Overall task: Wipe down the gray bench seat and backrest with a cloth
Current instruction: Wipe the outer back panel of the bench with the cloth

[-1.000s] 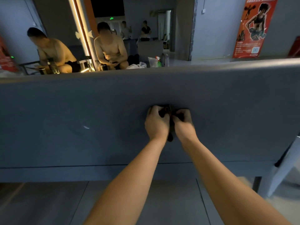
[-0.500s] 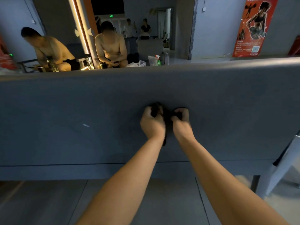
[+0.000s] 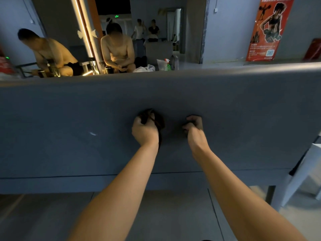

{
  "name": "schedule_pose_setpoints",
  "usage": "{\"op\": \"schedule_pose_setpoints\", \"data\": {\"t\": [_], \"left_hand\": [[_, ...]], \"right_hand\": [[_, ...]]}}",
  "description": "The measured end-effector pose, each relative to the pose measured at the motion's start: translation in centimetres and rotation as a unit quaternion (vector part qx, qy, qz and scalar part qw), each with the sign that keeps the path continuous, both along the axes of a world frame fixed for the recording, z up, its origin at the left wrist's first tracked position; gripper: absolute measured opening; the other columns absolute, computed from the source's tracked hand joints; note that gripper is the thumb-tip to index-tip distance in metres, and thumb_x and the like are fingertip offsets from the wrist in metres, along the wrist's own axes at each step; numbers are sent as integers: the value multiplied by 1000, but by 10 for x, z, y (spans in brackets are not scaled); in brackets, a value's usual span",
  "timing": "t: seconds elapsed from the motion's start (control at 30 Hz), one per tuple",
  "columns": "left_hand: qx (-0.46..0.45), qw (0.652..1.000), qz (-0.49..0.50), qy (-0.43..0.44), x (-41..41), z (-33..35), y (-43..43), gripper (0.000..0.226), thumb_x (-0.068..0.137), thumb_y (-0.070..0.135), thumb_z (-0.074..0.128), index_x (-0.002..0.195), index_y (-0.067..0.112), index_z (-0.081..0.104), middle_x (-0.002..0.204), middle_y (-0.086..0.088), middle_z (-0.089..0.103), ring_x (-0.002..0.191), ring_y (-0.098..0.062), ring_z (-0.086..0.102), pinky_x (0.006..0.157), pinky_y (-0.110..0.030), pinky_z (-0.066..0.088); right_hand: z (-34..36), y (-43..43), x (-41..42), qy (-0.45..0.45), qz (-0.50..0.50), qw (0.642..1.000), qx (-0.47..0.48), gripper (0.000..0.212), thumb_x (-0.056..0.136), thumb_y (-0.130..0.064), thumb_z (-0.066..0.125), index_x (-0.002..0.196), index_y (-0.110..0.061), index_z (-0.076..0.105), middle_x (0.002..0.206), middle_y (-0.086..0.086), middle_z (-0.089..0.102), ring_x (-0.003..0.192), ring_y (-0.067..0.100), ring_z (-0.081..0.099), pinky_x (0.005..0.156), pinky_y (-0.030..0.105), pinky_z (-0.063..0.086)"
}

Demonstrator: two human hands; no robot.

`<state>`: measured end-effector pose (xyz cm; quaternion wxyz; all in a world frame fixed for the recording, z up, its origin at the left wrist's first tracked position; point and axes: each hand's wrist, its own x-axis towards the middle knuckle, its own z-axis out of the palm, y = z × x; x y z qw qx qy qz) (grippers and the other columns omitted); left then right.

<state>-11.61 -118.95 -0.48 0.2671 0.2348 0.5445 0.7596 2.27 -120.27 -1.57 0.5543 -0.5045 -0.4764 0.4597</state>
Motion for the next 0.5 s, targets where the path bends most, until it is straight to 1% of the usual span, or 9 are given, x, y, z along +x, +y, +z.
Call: {"op": "schedule_pose_setpoints", "data": {"t": [0.07,0.13,0.2,0.27,0.33,0.37,0.43,0.47,0.5], "left_hand": [[14,1000,6,-5,12,3,0,24,95,13,68,81,32,64,95,11,68,92,-8,66,83,-20,52],[8,1000,3,30,25,4,0,18,96,13,68,81,24,65,90,11,68,85,-2,63,79,-15,49],[3,997,-34,75,45,1,3,11,94,10,65,85,15,68,89,6,71,82,-4,65,80,-21,53],[-34,985,-78,149,66,0,6,9,92,12,64,87,17,69,89,4,72,86,-11,68,81,-28,56],[-59,975,-105,184,76,2,7,10,93,16,64,85,21,68,88,6,71,86,-12,68,78,-28,55],[-64,972,-111,198,72,2,8,12,94,18,65,83,22,67,87,7,71,85,-10,67,77,-28,55],[-68,967,-105,221,53,0,2,13,95,22,65,83,23,67,85,9,70,81,-7,65,75,-28,54],[-64,968,-91,225,40,0,-3,12,96,22,65,83,22,66,84,9,69,80,-6,64,74,-28,53],[-53,970,-68,227,26,0,-7,12,96,19,64,84,21,65,84,9,68,80,-6,64,73,-27,50]], "right_hand": [[0,2,0,-4,8,1000,-1,28,89,-14,47,98,-41,51,106,0,63,103,28,59,84,45,47],[0,4,2,-5,11,1000,2,26,88,-17,46,97,-40,52,109,3,64,106,32,58,86,48,48],[0,4,4,-1,11,1000,4,25,90,-19,43,102,-38,52,109,6,64,106,33,59,82,45,47],[2,6,6,16,15,1000,3,27,98,-17,38,114,-34,52,105,5,65,99,27,62,76,36,50],[5,6,10,25,18,1000,-4,29,104,-15,34,122,-30,52,101,4,65,88,20,63,63,29,51],[5,6,12,18,21,1000,-7,29,104,-15,34,122,-28,53,101,6,65,85,20,62,60,29,50],[1,5,12,3,22,1000,-4,28,102,-14,36,119,-27,55,107,8,66,92,22,62,71,33,50],[0,3,11,0,21,1000,-2,27,101,-14,37,116,-27,56,108,7,66,97,23,62,78,36,48],[-1,2,10,1,19,1000,-3,27,100,-13,39,114,-28,56,109,6,67,100,22,61,81,37,46]]}}
